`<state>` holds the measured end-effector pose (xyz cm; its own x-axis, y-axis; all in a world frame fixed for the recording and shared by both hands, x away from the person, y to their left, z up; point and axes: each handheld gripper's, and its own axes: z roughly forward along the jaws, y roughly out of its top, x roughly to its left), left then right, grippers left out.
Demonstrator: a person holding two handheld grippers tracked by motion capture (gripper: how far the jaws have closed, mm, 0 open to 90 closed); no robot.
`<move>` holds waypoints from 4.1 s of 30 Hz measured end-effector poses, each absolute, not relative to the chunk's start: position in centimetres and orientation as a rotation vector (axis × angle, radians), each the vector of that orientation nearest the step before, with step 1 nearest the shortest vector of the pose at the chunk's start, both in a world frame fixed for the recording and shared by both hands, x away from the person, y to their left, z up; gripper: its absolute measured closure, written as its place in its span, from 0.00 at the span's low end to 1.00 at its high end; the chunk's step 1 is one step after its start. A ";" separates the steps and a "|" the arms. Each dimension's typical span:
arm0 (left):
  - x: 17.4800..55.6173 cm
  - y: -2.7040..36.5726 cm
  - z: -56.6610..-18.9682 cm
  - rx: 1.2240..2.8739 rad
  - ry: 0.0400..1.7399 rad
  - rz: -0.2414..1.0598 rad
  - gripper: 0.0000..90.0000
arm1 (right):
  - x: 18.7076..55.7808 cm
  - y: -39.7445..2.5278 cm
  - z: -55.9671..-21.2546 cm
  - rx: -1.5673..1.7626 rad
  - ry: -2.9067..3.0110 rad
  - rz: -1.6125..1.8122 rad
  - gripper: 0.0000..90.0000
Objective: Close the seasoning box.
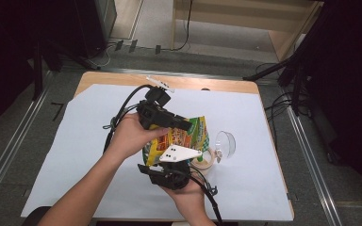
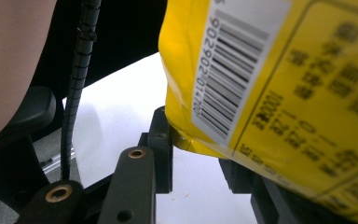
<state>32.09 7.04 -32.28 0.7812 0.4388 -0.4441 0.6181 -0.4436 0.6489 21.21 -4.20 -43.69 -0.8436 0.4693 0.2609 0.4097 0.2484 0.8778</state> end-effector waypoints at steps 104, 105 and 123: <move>31.9 7.0 -32.2 2.101 0.787 -0.250 0.82 | 20.8 -4.1 -43.5 0.850 2.418 1.686 0.78; 31.9 7.0 -32.2 2.100 0.786 -0.250 0.82 | 20.8 -4.1 -43.5 0.848 2.418 1.683 0.78; 31.9 7.1 -32.1 2.101 0.785 -0.249 0.82 | 20.8 -4.1 -43.5 0.846 2.419 1.682 0.78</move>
